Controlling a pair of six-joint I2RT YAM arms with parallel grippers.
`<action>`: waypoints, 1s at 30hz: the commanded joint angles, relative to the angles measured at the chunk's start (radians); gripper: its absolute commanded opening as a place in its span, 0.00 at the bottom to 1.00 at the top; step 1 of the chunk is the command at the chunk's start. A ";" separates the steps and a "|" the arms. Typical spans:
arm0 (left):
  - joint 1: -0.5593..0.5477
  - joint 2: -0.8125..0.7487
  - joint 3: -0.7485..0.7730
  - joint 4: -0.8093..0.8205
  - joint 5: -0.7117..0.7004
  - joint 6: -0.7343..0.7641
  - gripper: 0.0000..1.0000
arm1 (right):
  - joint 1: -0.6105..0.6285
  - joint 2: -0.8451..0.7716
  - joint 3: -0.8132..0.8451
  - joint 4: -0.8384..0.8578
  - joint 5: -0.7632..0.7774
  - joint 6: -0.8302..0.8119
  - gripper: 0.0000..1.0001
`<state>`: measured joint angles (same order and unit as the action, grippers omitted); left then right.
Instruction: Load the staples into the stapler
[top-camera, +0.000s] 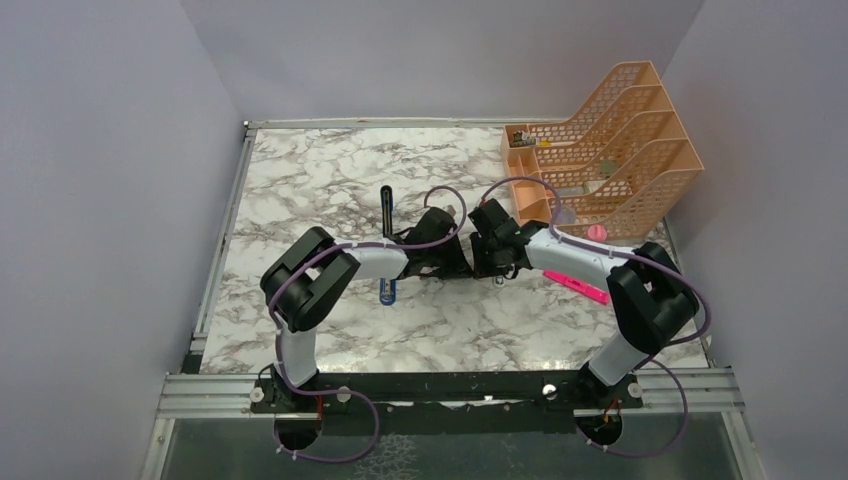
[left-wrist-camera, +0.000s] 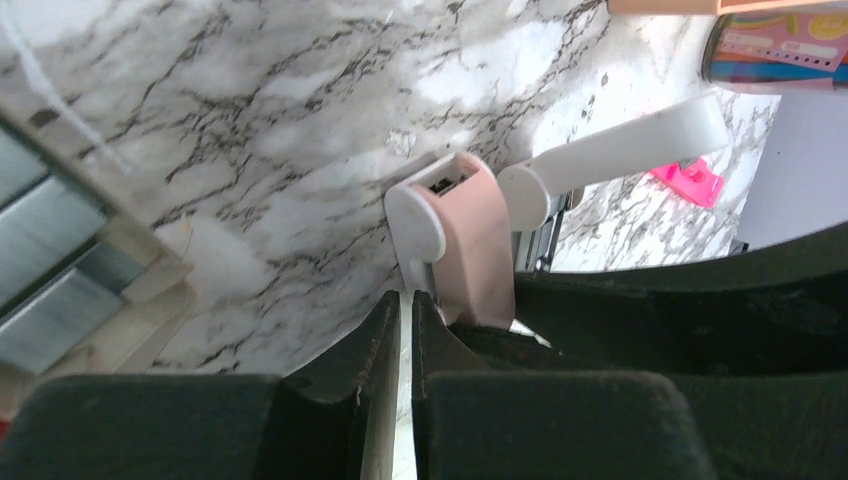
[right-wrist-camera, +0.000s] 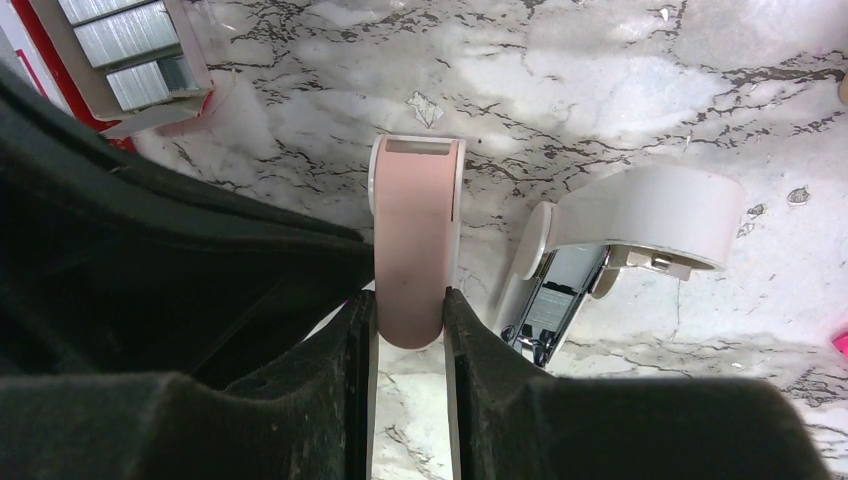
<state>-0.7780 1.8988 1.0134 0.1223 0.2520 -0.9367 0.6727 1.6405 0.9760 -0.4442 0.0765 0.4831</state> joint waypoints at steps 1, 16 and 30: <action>0.013 -0.083 -0.047 0.005 -0.018 0.010 0.11 | 0.011 0.102 -0.021 0.041 0.021 0.049 0.30; 0.048 -0.278 -0.109 -0.145 -0.175 0.085 0.16 | 0.011 0.182 0.078 -0.020 0.097 0.055 0.32; 0.058 -0.421 -0.118 -0.244 -0.284 0.169 0.26 | 0.011 0.045 0.157 -0.083 0.140 0.049 0.53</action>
<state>-0.7261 1.5234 0.9024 -0.0906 0.0280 -0.8082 0.6827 1.7317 1.0939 -0.5255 0.1722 0.5240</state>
